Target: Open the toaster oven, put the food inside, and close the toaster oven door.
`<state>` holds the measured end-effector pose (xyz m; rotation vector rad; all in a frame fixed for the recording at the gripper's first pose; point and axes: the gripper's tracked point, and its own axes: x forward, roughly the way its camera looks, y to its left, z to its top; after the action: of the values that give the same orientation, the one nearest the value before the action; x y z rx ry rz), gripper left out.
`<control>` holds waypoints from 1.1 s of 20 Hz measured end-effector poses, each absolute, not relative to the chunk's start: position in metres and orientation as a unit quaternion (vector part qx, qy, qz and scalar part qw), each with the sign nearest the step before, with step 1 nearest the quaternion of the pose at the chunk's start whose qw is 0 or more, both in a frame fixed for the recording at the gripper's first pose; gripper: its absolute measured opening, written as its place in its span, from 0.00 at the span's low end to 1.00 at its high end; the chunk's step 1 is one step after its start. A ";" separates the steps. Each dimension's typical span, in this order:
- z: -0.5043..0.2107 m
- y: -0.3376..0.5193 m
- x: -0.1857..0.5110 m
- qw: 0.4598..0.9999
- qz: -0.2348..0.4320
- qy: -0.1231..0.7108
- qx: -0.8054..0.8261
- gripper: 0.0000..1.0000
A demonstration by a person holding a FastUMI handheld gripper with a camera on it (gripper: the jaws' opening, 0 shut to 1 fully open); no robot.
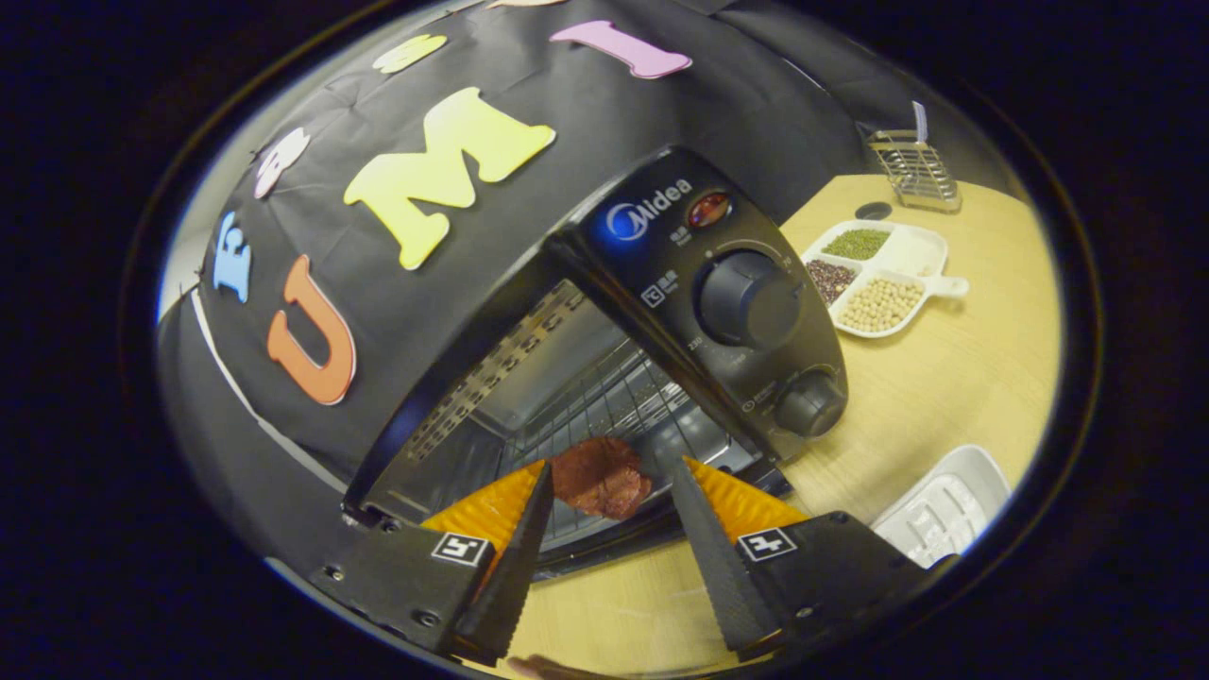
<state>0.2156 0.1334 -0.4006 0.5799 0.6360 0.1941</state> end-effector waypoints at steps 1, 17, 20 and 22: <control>-0.395 0.135 0.204 0.910 0.104 0.306 0.260 0.88; -0.393 0.129 0.043 0.952 0.127 0.276 -0.031 1.00; -0.420 0.129 0.030 0.944 0.122 0.304 -0.050 1.00; -0.441 0.127 0.021 0.934 0.113 0.333 -0.056 1.00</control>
<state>0.0211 0.1267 -0.4408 -0.1137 0.6815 0.2319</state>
